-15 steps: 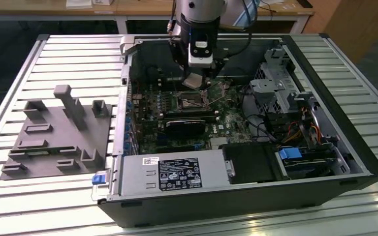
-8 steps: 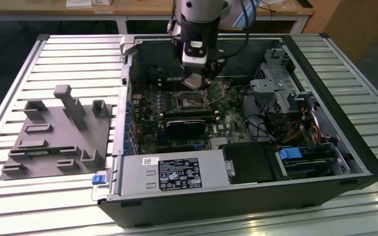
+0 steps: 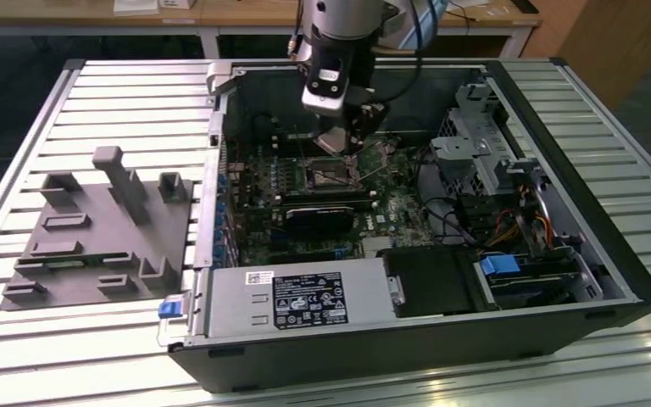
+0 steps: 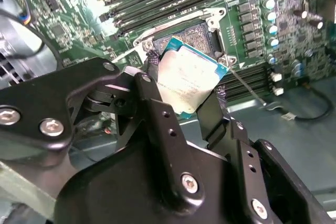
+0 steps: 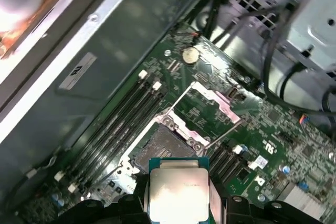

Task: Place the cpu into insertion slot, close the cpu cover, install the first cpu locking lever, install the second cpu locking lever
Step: 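Place the cpu into insertion slot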

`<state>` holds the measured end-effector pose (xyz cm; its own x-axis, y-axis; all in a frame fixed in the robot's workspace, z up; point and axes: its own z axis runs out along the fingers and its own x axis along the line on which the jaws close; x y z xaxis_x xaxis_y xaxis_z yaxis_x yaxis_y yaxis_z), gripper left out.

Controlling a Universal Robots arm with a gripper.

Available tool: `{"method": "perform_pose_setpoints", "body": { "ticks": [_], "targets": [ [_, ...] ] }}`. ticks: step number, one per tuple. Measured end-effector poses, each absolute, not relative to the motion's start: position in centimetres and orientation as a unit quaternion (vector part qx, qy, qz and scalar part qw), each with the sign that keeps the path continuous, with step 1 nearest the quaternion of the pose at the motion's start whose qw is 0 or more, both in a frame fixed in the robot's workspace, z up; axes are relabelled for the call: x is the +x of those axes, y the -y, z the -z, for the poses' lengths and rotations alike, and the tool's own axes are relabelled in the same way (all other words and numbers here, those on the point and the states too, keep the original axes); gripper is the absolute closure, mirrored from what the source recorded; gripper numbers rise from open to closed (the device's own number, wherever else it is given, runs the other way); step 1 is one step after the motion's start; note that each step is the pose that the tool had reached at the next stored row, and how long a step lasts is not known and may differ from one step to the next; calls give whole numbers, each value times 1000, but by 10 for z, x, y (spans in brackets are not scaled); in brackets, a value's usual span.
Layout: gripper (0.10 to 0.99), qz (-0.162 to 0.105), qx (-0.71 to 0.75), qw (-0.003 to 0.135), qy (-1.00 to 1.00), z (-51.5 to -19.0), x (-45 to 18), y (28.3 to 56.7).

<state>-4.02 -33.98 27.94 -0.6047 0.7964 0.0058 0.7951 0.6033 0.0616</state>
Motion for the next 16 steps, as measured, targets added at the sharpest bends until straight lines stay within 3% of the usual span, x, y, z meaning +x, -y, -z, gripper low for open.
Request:
{"method": "perform_pose_setpoints", "body": {
  "ticks": [16],
  "targets": [
    [549,-27,569,15,-822,-277,-40,340]
  ]
}}
